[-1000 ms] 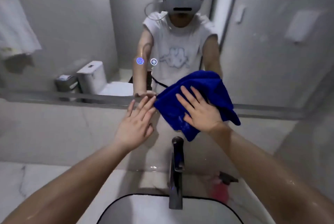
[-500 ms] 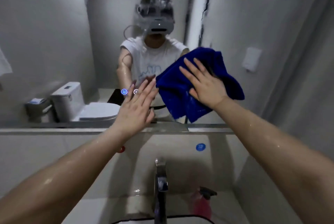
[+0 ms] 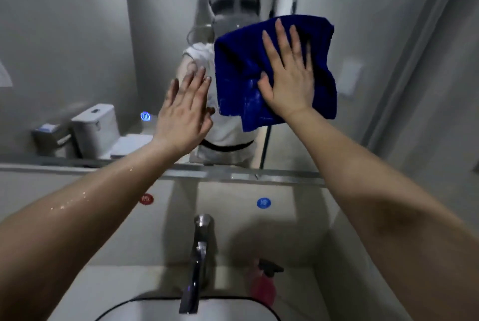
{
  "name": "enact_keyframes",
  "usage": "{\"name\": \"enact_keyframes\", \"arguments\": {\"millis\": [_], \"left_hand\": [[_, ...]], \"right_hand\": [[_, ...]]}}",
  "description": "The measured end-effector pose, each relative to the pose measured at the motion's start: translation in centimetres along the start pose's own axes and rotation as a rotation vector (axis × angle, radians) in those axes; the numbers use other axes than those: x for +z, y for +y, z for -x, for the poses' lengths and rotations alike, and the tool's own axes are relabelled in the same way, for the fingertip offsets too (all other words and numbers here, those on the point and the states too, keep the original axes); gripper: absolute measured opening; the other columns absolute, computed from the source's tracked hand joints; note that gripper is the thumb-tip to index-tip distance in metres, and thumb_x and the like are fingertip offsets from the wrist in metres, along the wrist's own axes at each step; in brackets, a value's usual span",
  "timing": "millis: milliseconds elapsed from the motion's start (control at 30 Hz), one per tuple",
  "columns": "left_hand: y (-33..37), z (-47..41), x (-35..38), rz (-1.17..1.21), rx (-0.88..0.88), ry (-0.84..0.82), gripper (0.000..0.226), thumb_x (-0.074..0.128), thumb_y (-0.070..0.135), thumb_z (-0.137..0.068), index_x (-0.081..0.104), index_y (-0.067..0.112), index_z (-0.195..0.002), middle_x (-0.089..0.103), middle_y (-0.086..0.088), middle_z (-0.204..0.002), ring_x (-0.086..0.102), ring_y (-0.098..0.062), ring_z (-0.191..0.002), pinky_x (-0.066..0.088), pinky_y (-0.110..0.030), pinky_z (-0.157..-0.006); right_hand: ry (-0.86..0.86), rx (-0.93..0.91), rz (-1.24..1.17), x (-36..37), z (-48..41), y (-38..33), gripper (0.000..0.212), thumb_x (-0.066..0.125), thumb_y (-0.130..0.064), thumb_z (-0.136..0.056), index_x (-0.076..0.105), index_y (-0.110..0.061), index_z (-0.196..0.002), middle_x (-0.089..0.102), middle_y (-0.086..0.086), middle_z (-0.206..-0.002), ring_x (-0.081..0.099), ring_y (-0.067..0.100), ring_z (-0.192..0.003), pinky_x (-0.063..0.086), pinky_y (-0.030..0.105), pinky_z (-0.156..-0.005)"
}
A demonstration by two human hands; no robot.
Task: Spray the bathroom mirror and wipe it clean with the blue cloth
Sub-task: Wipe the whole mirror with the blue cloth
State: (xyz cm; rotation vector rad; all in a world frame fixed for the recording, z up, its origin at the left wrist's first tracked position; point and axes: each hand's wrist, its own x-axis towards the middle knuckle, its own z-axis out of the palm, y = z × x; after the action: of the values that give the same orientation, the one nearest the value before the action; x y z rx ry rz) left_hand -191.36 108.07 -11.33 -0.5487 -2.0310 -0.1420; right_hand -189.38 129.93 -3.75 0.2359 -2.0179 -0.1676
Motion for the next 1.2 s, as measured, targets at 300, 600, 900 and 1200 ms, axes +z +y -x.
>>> {"name": "enact_keyframes", "arguments": {"millis": [300,600,900,1200], "left_hand": [[2.2,7.7,3.5,-0.05,0.039,-0.189,0.072,0.046,0.027,-0.086,0.015,0.01,-0.149,0.007,-0.008,-0.157,0.005,-0.02,-0.145,0.0,-0.039,-0.118],[4.8,13.4,5.8,-0.107,0.116,-0.296,0.073,0.044,0.034,-0.085,0.013,0.011,-0.148,0.006,-0.003,-0.155,-0.011,-0.012,-0.144,-0.004,-0.039,-0.117],[5.7,4.5,1.6,-0.046,0.034,-0.133,0.071,0.046,0.026,-0.082,0.022,0.008,-0.146,0.014,-0.003,-0.155,0.013,-0.017,-0.144,-0.006,-0.033,-0.117],[5.6,-7.0,-4.4,0.037,-0.098,0.034,0.067,0.038,0.026,-0.088,0.013,0.015,-0.149,0.014,-0.005,-0.157,0.01,-0.021,-0.145,0.0,-0.038,-0.115]], "right_hand": [[-0.087,-0.187,0.076,7.2,15.4,-0.1,0.063,0.039,-0.042,-0.085,0.026,-0.022,-0.144,0.032,0.006,-0.151,0.023,0.027,-0.136,0.028,0.042,-0.105],[-0.081,-0.409,0.123,8.9,21.4,0.5,0.058,0.039,-0.032,-0.086,0.03,-0.018,-0.141,0.025,0.006,-0.147,0.022,0.028,-0.136,0.02,0.032,-0.114],[-0.077,-0.252,0.201,3.5,10.2,4.7,0.069,0.035,-0.032,-0.079,0.022,-0.027,-0.146,0.031,0.008,-0.153,0.018,0.027,-0.14,0.009,0.055,-0.112],[0.106,0.161,0.115,-5.3,-5.8,8.6,0.065,0.039,-0.013,-0.092,0.014,-0.027,-0.15,0.01,0.007,-0.159,0.007,0.03,-0.146,0.0,0.055,-0.114]]}}
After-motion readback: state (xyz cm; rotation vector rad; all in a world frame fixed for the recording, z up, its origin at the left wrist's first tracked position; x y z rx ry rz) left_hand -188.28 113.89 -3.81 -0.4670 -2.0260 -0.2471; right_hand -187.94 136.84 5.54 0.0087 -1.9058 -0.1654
